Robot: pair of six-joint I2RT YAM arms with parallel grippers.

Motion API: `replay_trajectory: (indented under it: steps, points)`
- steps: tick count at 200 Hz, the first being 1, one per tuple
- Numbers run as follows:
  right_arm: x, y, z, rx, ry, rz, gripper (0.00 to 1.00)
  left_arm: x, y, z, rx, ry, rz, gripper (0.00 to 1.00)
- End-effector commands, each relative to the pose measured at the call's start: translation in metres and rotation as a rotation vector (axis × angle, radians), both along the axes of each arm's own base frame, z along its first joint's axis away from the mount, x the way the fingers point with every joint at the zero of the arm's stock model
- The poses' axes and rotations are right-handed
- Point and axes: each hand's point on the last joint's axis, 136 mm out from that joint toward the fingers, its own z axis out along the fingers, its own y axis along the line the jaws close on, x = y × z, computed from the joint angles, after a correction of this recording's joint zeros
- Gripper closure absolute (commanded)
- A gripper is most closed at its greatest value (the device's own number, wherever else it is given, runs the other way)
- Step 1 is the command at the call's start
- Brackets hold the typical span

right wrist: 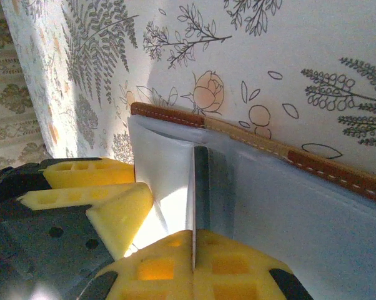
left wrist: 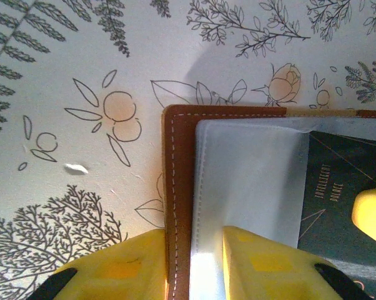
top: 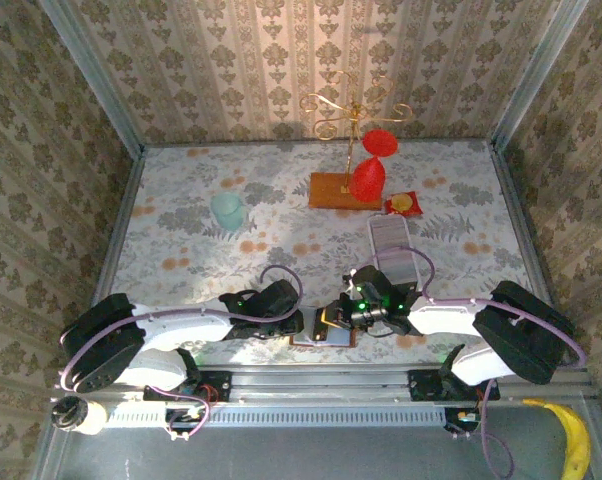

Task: Put the credit cards into the card holder
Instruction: Insert the credit card into the card slot.

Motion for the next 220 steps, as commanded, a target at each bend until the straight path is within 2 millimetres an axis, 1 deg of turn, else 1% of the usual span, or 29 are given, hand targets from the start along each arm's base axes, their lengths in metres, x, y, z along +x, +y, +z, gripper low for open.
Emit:
replay_trajectory:
  steps: [1, 70, 76, 85, 105, 127, 135, 158, 161, 163, 167, 190, 205, 220]
  points:
    - [-0.02, 0.0, -0.011, 0.002, 0.069, 0.067, 1.0, -0.002, 0.002, -0.007, 0.025, 0.007, -0.008, 0.73]
    - [-0.019, 0.006, -0.008, 0.011, 0.06, 0.102, 1.0, -0.003, 0.002, -0.006, 0.022, 0.004, -0.008, 0.73]
    - [-0.02, 0.006, -0.009, 0.007, 0.06, 0.106, 0.96, -0.003, 0.002, -0.006, 0.022, 0.003, -0.008, 0.73]
    - [-0.02, 0.005, -0.011, -0.011, 0.064, 0.112, 0.86, -0.002, 0.002, -0.006, 0.023, 0.003, -0.005, 0.73]
    - [-0.018, 0.002, -0.012, -0.049, 0.056, 0.118, 0.73, -0.002, 0.003, -0.005, 0.025, 0.0, -0.004, 0.73]
    - [-0.013, -0.009, -0.012, -0.131, 0.027, 0.099, 0.69, -0.002, 0.005, -0.005, 0.026, -0.002, 0.0, 0.73]
    - [-0.013, -0.013, -0.012, -0.161, 0.019, 0.095, 0.62, -0.003, 0.005, -0.006, 0.026, -0.001, 0.0, 0.73]
    - [-0.013, -0.021, -0.016, -0.215, 0.019, 0.094, 0.49, -0.004, 0.006, -0.007, 0.029, 0.003, 0.0, 0.73]
    - [-0.013, -0.023, -0.017, -0.224, 0.02, 0.093, 0.48, -0.003, 0.006, -0.006, 0.028, 0.002, 0.001, 0.73]
    - [-0.012, -0.022, -0.011, -0.214, 0.004, 0.091, 0.48, -0.003, 0.006, -0.006, 0.029, 0.001, 0.002, 0.73]
    - [-0.012, -0.023, -0.009, -0.215, -0.003, 0.09, 0.48, -0.003, 0.006, -0.006, 0.029, 0.0, 0.001, 0.73]
    - [-0.013, -0.029, -0.01, -0.247, -0.003, 0.084, 0.47, -0.003, 0.006, -0.006, 0.027, 0.0, 0.0, 0.73]
    - [-0.013, -0.029, -0.01, -0.248, -0.006, 0.082, 0.5, -0.003, 0.005, -0.006, 0.026, -0.001, 0.0, 0.72]
    - [-0.014, -0.027, -0.01, -0.256, -0.008, 0.085, 0.55, -0.004, 0.004, -0.006, 0.024, 0.0, -0.004, 0.72]
